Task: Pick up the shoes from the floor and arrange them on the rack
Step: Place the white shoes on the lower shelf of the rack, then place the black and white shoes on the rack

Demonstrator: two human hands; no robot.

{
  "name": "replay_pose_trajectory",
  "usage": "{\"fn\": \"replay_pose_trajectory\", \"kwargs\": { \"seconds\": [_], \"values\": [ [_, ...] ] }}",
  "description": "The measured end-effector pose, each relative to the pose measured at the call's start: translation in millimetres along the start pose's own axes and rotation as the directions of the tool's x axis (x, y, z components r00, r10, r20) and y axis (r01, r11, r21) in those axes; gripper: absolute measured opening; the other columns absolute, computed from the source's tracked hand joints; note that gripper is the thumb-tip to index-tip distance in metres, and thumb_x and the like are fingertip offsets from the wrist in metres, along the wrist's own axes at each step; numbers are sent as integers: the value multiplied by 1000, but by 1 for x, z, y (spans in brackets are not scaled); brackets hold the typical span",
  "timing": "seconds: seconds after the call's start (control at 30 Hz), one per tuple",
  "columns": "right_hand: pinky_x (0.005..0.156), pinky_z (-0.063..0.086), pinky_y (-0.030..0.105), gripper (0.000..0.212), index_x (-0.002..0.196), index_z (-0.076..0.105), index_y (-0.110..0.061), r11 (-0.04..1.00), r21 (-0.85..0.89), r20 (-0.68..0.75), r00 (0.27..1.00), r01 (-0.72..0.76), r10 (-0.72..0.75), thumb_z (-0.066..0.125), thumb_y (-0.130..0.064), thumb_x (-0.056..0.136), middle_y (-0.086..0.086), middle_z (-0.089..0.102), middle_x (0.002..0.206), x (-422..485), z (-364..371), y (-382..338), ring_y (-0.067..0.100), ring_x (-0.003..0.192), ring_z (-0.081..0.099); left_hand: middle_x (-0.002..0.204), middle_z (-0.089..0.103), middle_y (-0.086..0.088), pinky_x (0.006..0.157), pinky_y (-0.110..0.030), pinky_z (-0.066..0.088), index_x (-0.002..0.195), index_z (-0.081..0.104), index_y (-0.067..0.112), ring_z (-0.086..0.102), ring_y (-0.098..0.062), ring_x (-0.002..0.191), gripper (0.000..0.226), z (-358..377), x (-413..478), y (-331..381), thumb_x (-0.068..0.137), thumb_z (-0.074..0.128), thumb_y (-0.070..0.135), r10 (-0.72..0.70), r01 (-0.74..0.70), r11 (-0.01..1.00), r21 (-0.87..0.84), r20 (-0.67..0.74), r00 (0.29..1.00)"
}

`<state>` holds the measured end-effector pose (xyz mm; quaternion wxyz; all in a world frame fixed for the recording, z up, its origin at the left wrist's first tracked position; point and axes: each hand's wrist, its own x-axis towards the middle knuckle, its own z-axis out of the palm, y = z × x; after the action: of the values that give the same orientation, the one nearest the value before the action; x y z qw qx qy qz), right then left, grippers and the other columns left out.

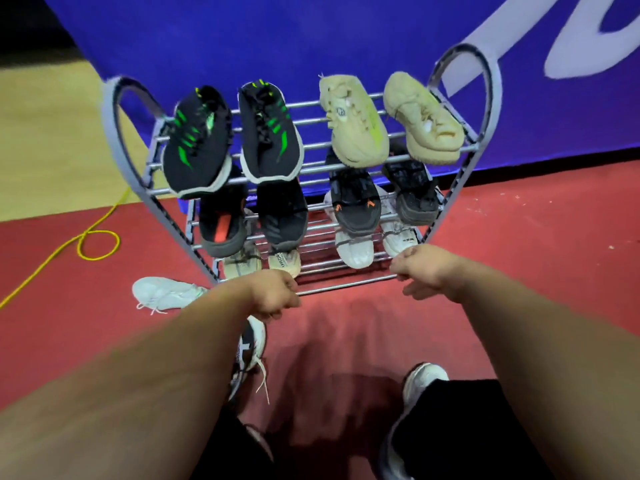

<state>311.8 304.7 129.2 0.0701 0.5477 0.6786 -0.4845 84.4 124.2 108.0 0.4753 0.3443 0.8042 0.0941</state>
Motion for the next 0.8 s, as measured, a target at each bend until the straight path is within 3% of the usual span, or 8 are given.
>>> {"fn": "replay_pose_trajectory", "kwargs": {
  "seconds": [0.13,0.3,0.4,0.5,0.63,0.8],
  "values": [
    [54,42,24,3,94,62,-15,989,-132,1,998,62,-63,61,-14,96,11,56,88,-42,18,-1,26,71,62,92,62,-6,60,-31,51,114,61,10,62,-22,67,25,-17,-54,-33,92,69,19,2,-7,998,-68,-70,998],
    [55,55,32,9,94,66,-7,986,-145,-10,997,80,-82,57,-11,94,18,70,90,-87,44,-16,32,72,73,99,67,-13,63,-33,55,103,59,13,66,-25,74,12,-34,-103,-58,94,68,16,8,-32,986,-161,-145,989],
    [62,59,38,8,87,64,-14,970,-143,18,981,196,-195,59,-16,92,18,71,87,-98,71,-44,33,76,76,97,65,-13,63,-33,52,102,59,13,66,-25,74,9,-39,-118,-59,96,65,14,-1,-34,972,-231,-150,989],
    [65,61,38,7,91,63,-16,954,-127,93,960,273,-263,59,-19,95,12,69,88,-100,99,-71,31,75,74,96,65,-12,68,-36,53,109,58,12,66,-26,77,15,-38,-118,-55,96,65,14,11,-53,964,-261,-159,987],
    [78,61,43,8,93,63,-13,903,-221,229,920,368,-319,57,-18,96,23,74,95,-87,122,-107,35,78,72,91,66,-10,64,-33,53,115,60,10,66,-22,69,23,-46,-122,-73,93,66,12,-30,-17,977,-214,-216,976],
    [70,61,43,16,104,65,-7,918,-120,293,897,377,-330,57,-18,96,15,71,90,-71,145,-135,28,69,71,88,66,-10,63,-31,51,115,60,10,64,-23,69,23,-67,-143,-116,93,64,8,-163,88,959,-268,-274,948]
  ]
}}
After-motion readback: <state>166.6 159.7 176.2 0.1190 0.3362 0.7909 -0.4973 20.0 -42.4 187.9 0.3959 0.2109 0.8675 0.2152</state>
